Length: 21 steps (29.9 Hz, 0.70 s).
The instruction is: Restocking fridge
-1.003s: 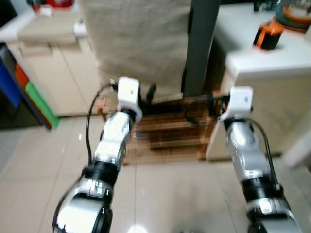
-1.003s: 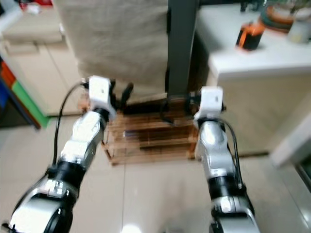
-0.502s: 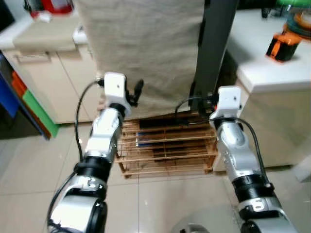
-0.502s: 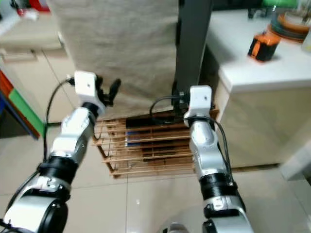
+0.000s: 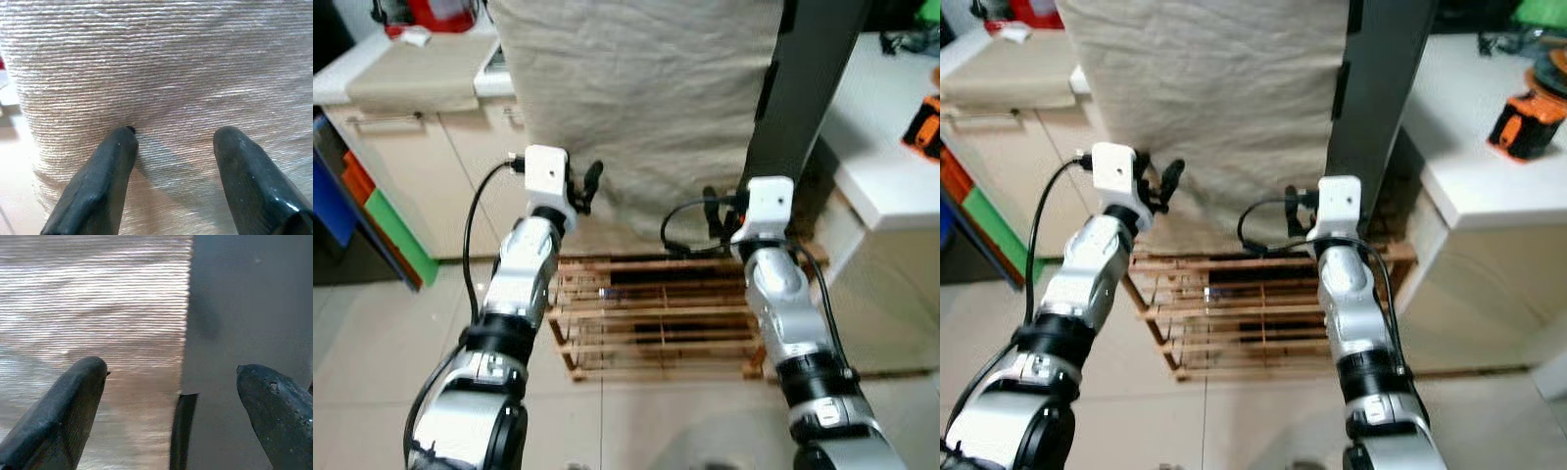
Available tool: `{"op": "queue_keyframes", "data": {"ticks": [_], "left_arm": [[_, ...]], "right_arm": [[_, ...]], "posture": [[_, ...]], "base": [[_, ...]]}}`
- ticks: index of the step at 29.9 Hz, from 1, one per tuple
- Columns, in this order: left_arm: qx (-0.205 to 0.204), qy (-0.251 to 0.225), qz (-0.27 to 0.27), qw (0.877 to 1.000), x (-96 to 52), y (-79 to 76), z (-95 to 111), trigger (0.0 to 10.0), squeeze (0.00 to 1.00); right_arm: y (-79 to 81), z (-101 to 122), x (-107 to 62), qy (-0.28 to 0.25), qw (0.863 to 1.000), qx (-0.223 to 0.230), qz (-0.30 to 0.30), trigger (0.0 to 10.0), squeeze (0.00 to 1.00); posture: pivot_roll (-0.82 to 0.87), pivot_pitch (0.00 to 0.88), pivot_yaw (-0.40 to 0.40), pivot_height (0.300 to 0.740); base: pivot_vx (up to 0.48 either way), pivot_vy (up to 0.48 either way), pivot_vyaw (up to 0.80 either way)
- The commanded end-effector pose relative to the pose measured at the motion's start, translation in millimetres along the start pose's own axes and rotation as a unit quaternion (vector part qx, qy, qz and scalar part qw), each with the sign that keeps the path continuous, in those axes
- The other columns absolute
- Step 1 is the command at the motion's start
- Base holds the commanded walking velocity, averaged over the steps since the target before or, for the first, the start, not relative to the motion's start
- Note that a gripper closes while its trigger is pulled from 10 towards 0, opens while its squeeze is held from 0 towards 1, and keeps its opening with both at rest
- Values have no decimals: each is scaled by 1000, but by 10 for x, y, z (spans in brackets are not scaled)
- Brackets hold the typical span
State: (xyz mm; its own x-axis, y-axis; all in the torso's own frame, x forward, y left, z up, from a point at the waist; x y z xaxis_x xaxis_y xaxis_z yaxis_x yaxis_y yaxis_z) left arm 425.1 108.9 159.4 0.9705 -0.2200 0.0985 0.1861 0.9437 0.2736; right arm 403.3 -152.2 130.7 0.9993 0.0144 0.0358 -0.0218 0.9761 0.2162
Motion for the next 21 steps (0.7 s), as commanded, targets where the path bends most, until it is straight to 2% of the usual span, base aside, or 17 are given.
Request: {"op": "queue_keyframes", "data": {"ticks": [1,11,19,21], "left_arm": [[21,-6,-3,1000,33,-2,65,10000,0],[-14,-17,-23,999,-15,-145,76,10000,0],[-16,-16,-21,1000,-28,-160,76,10000,0],[-25,-15,-14,999,-38,-141,64,10000,0]], "right_arm": [[27,60,16,-11,1000,7,2,10000,0],[-1,67,-7,-13,1000,4,-3,10000,0],[-21,84,-10,-15,1000,9,-9,10000,0],[-42,93,-8,-14,1000,8,-14,10000,0]], "posture": [[-95,0,63,740],[-101,0,63,740],[-99,0,61,740],[-100,0,61,740]], "base": [[0,0,0],[0,0,0],[-277,0,0],[0,0,0]]}}
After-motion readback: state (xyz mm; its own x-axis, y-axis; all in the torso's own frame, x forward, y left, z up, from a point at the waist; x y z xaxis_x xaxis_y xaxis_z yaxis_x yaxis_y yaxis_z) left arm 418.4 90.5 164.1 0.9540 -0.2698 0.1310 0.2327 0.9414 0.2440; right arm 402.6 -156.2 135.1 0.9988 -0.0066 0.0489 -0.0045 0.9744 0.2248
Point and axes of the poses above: a point about 5 cm out from each wrist's last joint towards the gripper, its own x axis pointing out of the wrist towards the gripper, its own z axis along the axis of the wrist's last joint, y = z × x, the point moved 6 cm from there along x, pointing out of the wrist towards the gripper, and after that the axes turned 15 degrees about x, right-handed, at the moved point
